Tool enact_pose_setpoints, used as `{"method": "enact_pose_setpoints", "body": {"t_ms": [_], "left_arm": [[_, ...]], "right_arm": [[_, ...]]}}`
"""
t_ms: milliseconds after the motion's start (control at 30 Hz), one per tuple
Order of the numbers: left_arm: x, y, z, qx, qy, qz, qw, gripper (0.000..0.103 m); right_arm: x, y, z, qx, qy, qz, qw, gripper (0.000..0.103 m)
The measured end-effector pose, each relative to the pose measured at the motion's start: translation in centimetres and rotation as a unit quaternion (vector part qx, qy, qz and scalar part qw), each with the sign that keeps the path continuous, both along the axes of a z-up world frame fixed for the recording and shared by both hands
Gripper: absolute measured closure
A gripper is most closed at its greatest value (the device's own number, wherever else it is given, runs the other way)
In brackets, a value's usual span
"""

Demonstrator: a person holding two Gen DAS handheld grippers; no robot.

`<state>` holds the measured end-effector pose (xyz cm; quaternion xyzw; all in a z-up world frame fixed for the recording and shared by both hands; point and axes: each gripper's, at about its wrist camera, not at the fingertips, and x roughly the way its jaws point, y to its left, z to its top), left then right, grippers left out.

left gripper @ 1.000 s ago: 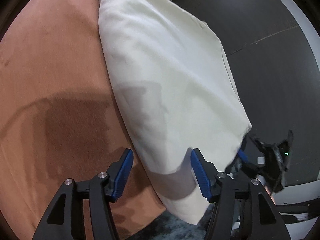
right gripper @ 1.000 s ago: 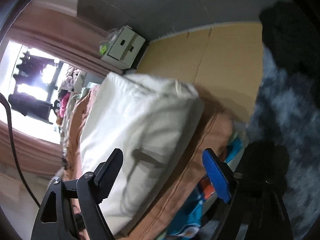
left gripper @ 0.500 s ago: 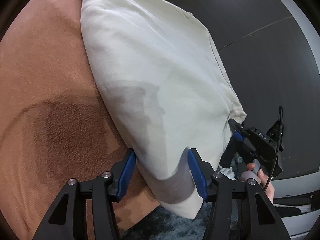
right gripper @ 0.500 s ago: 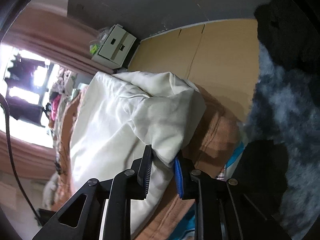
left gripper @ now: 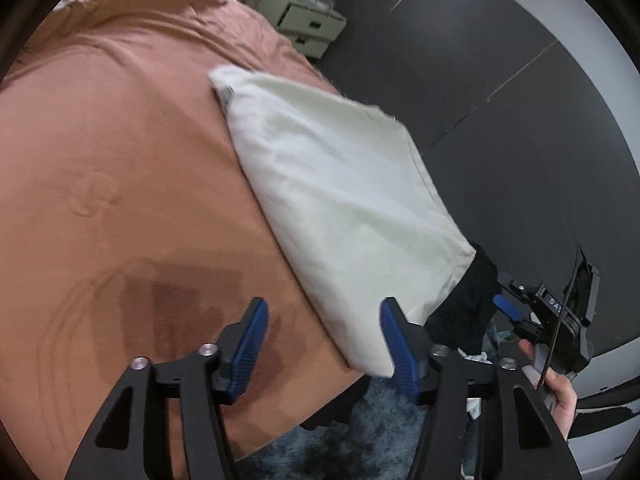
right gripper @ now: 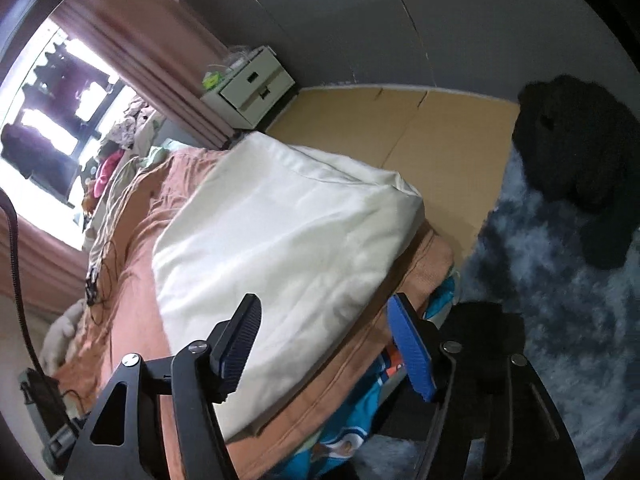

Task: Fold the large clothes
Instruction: 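Open both tools and release the folded jacket on the duvet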

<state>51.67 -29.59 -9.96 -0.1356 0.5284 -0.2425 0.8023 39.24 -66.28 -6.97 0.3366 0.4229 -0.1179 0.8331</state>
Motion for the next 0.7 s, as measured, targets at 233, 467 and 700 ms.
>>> {"method": "enact_pose_setpoints", "body": {"t_ms": [233,467,700], "left_arm": [[-2.8,3.9,4.3,0.007,-0.049,0.017,0.9987,0.011],[-6.4,8.6,7.8,0.006,-0.099,0.038,0.9944,0.006],[-11.4,12.7,10.4,0.012,-0.140,0.047,0.9889,0.006]], "right_arm": [[-2.0,4.3,5.1,-0.039,-0.023,0.031,0.998,0.006],[-3.8,9.2,9.0,-0.083,-0.044,0.070,0.993,0.000],[-7.3,14.9,12.3,-0.100,-0.078,0.096,0.987,0.000]]}}
